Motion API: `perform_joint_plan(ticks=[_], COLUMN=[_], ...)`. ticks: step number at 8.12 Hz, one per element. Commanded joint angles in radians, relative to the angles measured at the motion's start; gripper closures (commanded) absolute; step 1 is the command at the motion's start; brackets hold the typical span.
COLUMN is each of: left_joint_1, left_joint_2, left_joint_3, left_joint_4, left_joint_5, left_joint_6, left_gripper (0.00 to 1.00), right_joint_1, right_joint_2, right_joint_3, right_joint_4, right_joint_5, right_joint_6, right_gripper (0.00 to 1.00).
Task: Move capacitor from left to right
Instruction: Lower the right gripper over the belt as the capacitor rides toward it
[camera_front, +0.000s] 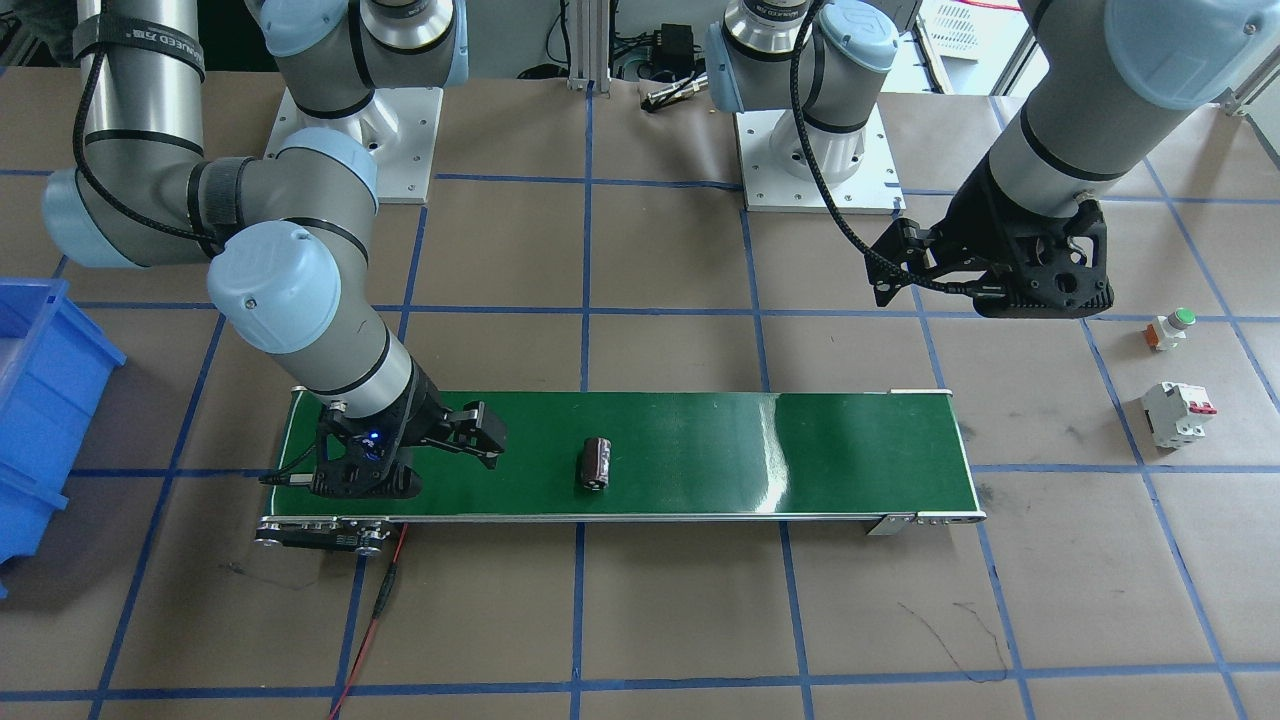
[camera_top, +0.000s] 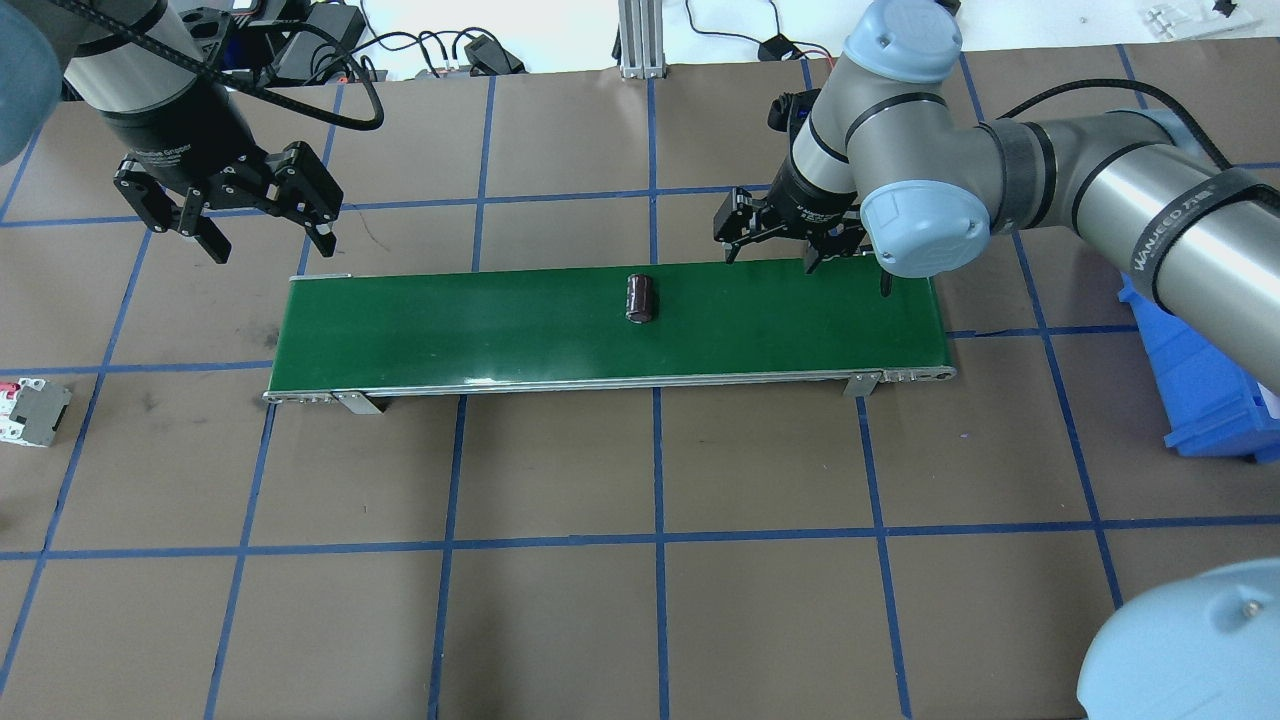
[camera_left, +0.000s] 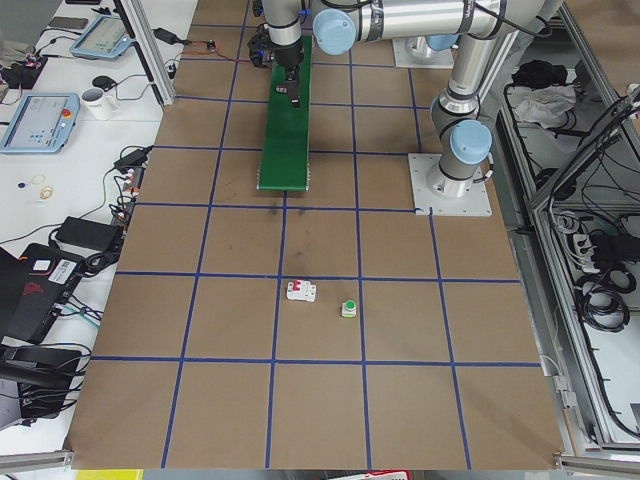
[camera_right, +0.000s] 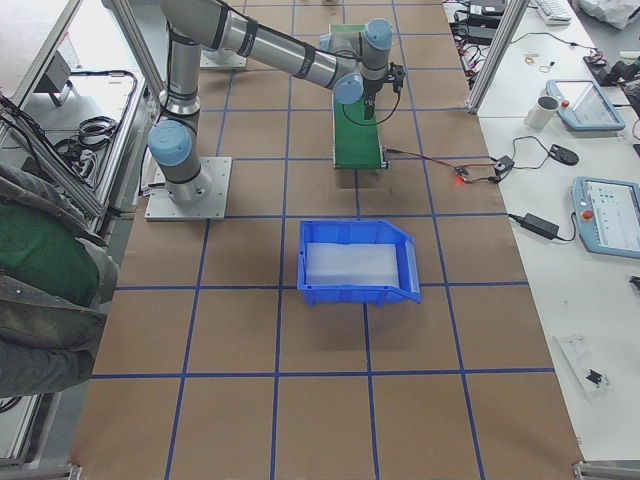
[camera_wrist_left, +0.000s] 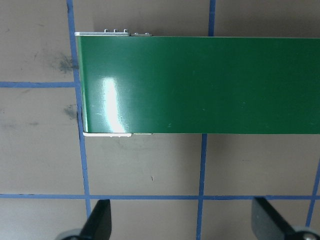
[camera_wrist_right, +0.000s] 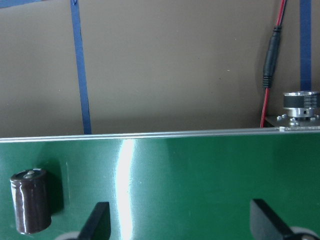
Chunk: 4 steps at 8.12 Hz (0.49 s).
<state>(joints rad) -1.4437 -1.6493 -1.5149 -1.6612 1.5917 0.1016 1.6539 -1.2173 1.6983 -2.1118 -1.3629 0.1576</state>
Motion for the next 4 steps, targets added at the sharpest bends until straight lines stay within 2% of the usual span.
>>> perform_joint_plan(ticks=[1,4], left_joint_1=[0.0,0.002], left_joint_2=[-0.001,0.002], left_joint_3=[0.002,0.004], left_joint_4=[0.003,0.003], left_joint_5=[-0.001,-0.001], left_joint_6=[0.001,0.001], left_gripper=[0.0,0.0], right_joint_1=[0.003,0.004], right_joint_2=[-0.001,0.001], right_joint_3=[0.001,0.001], right_joint_4=[-0.002,-0.002], right_joint_5=[-0.005,-0.005], right_joint_6=[0.0,0.0], right_gripper=[0.03,0.03])
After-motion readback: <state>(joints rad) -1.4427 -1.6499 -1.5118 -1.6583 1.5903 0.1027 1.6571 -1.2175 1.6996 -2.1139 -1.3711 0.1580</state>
